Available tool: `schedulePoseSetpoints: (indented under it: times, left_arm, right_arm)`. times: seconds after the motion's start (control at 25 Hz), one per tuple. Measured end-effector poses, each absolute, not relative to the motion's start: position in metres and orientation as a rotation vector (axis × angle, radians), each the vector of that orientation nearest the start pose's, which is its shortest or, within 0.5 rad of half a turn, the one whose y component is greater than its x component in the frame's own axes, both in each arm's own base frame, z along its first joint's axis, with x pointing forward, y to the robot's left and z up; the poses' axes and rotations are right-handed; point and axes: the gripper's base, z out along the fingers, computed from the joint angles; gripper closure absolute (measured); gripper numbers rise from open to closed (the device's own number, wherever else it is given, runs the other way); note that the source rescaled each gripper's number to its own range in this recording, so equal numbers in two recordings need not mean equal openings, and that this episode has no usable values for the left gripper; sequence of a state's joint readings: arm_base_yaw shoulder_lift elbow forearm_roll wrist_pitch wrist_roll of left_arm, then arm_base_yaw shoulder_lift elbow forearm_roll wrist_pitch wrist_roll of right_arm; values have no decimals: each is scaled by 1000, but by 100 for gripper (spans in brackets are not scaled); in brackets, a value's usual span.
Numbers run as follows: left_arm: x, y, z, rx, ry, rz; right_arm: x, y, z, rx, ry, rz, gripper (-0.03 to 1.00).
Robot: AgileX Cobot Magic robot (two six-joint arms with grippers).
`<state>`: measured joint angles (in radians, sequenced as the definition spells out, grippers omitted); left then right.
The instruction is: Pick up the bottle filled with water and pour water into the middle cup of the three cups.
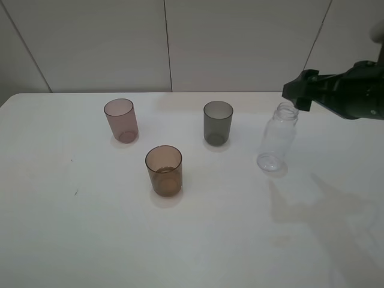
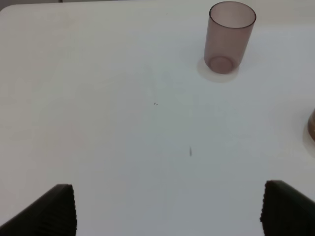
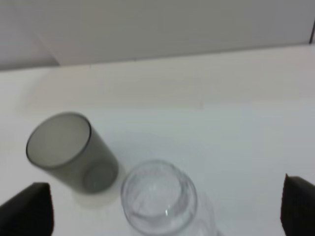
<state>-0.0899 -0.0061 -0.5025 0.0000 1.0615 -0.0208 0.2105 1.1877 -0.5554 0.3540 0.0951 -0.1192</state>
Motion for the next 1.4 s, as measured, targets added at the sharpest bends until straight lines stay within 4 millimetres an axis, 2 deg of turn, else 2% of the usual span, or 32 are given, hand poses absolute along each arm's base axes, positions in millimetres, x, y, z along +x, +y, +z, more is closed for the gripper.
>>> schedulePoseSetpoints:
  times: [0.16,0.32,0.56,0.84,1.0,1.2,1.28,1.4]
  left_arm:
    - [-6,1,278,70,2036,-70]
    - [-6,1,278,70,2036,-70]
    - [-6,1,278,70,2036,-70]
    - [-6,1,278,70,2036,-70]
    - [-6,1,278,70,2036,-70]
    - [-6,1,278,70,2036,-70]
    - [-6,1,278,70,2036,-70]
    - [-6,1,278,70,2036,-70]
  right_arm:
    - [207,26,254,6,2478,227,-3]
    - [184,2,280,65,2619,81,-3]
    - [132,-2,319,67,2486,26,-3]
    - [61,0,351,59,2163,30,-3]
    - [23,1,351,53,2059,20,-3]
    - [-12,0,321,48,1966,-5,-3]
    - [-17,0,306,47,1958,-6,-3]
    - [-13,0,291,44,2005,-3,-3]
